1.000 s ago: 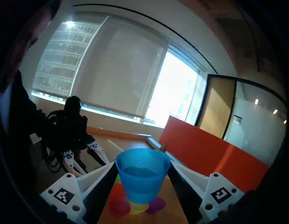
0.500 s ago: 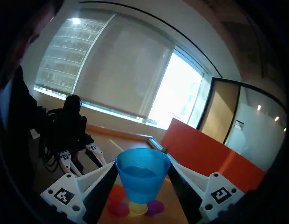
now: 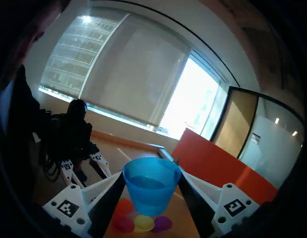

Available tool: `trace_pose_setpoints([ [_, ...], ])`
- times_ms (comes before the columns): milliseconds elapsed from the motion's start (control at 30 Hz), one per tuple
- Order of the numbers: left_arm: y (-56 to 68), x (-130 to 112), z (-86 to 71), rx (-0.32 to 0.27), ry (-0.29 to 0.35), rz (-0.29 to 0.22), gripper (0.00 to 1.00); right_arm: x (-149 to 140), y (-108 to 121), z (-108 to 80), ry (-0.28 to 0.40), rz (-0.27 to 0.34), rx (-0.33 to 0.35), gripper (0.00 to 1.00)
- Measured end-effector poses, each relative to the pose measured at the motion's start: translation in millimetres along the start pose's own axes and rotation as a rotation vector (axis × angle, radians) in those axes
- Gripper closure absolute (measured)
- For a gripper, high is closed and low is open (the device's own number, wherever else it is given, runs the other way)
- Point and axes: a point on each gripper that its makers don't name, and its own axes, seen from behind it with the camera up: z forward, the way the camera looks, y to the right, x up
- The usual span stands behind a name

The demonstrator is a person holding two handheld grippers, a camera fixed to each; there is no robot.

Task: Pour water

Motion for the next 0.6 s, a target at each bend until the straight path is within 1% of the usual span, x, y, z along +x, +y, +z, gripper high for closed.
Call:
trace_pose_setpoints([
  [200,0.3,1.8,-2.1,0.002,0.006,0.010,0.11,1.1,-1.9,3.8,-0.002,-0.013,0.010,0.09],
  [600,6.7,5.1,-5.5,-0.009,0.015,0.021,0.12,0.6,0.2,9.5,-0.016,-0.049,0.014,0.09],
])
